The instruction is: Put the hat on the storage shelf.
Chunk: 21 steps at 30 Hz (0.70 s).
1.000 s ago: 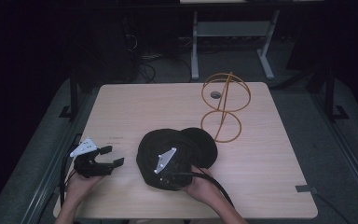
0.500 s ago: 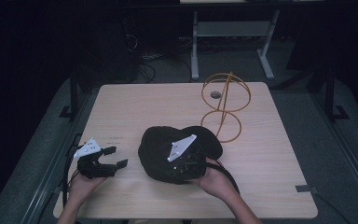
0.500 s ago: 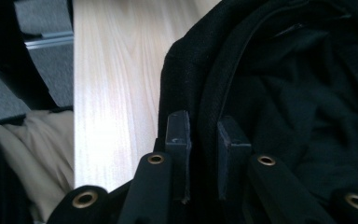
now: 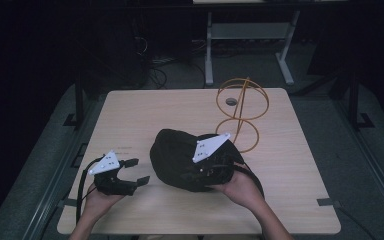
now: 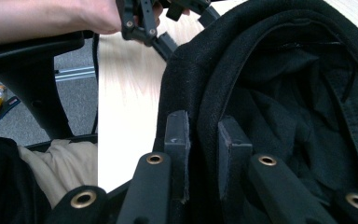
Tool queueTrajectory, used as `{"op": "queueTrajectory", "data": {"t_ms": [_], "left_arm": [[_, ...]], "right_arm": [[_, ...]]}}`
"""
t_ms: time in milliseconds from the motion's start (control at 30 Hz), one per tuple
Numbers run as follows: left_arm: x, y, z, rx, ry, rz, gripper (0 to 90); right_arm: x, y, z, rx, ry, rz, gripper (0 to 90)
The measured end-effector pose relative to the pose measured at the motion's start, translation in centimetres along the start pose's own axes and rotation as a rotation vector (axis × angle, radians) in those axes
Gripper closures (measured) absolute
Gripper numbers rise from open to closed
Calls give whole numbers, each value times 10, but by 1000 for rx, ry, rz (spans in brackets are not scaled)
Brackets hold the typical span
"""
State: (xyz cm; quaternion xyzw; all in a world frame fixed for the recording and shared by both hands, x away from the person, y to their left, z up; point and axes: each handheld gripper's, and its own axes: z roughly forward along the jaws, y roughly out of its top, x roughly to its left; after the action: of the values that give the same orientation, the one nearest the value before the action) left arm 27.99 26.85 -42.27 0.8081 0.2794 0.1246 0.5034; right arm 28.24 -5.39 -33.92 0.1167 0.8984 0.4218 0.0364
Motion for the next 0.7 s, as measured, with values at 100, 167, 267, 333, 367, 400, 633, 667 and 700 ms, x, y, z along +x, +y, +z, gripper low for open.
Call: {"op": "queueTrajectory", "data": {"t_ms": [100,167,267,333,367,400,633,667,700], "left_arm": [[-5,4,2,-22,-14,7,207],[-11,8,5,-40,-36,17,207],[-15,12,10,-47,-56,20,207],[-17,16,13,-55,-64,29,207],[-18,18,14,-59,-64,32,207],[-18,20,14,-65,-60,35,207],[-16,32,17,-132,-87,-22,270],[-16,35,20,-121,-90,-9,285],[-17,36,23,-120,-97,-5,303]], "right_arm": [[-1,1,-3,-11,1,8,767],[-1,2,-6,-22,2,7,768],[-1,4,-10,-37,5,6,767],[-2,7,-13,-45,7,-2,767],[-1,9,-14,-50,10,2,767],[-1,10,-16,-56,11,0,768],[0,18,-28,-93,17,-15,768],[1,19,-30,-98,20,-11,768],[1,20,-32,-100,20,-14,768]]}}
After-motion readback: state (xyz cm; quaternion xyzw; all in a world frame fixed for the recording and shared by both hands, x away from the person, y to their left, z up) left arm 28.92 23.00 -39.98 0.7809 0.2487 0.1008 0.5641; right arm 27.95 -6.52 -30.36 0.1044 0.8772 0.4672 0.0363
